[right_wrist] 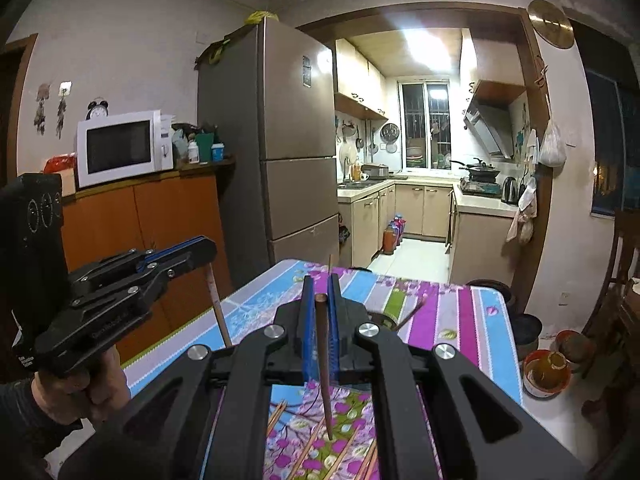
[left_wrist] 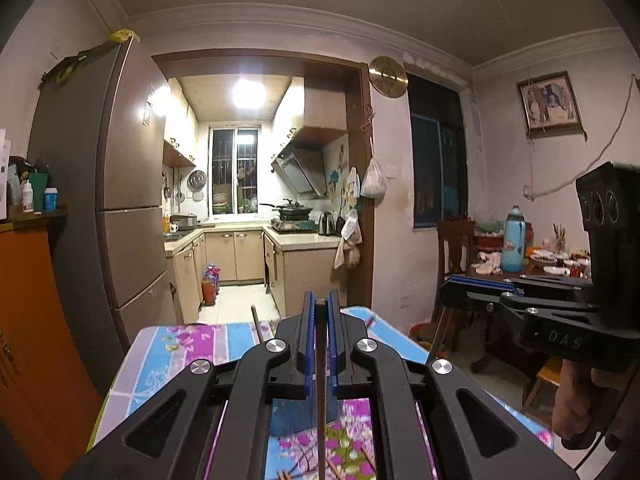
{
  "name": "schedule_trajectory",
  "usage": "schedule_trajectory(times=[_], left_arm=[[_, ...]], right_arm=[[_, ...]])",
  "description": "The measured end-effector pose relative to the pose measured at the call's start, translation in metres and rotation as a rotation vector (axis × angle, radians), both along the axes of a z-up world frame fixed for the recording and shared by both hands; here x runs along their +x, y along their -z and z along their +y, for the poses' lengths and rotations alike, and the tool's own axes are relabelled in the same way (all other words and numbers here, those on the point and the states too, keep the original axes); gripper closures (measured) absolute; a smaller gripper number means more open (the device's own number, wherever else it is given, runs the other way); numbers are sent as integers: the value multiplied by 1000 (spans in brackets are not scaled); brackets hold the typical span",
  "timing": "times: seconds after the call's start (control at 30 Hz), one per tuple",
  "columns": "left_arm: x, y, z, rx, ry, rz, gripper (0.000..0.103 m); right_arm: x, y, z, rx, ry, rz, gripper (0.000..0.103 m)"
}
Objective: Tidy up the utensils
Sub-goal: 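Carry both chopsticks to the blue holder and lower them inside, then open both tools to drop the chopsticks into the holder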
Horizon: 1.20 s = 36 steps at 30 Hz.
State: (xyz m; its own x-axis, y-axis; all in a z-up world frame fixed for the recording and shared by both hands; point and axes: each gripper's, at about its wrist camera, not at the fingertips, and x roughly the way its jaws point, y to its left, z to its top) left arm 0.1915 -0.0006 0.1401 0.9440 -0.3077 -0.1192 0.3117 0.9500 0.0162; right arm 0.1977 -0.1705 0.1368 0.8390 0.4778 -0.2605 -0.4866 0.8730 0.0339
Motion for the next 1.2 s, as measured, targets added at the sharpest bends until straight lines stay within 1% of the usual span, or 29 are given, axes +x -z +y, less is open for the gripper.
schedule_trajectory(times=[0.13,0.3,0.43,0.53,0.7,0.9,1.2], left_arm=[[19,-26,-3,-14,-13,-24,96],[43,-57,-8,-12,-36,-68,96],[66,-72,-6,-23,-53,-81,96],[88,-80,-7,-20,-66,-83,96],[117,-79,-3,-31,-83,-67,96],[145,-59,-3,-20,-96,-31,96],[177,-33,-2,-18,-102,13,96]], right_arm=[[18,-21,0,-4,5,-12,98],[47,-49,-3,2,19,-36,98],[75,-71,-5,9,31,-49,98],[95,-80,-5,8,39,-56,98],[124,-76,-2,11,38,-42,98],[154,-51,1,24,33,15,98],[181,-25,7,24,19,88,98]])
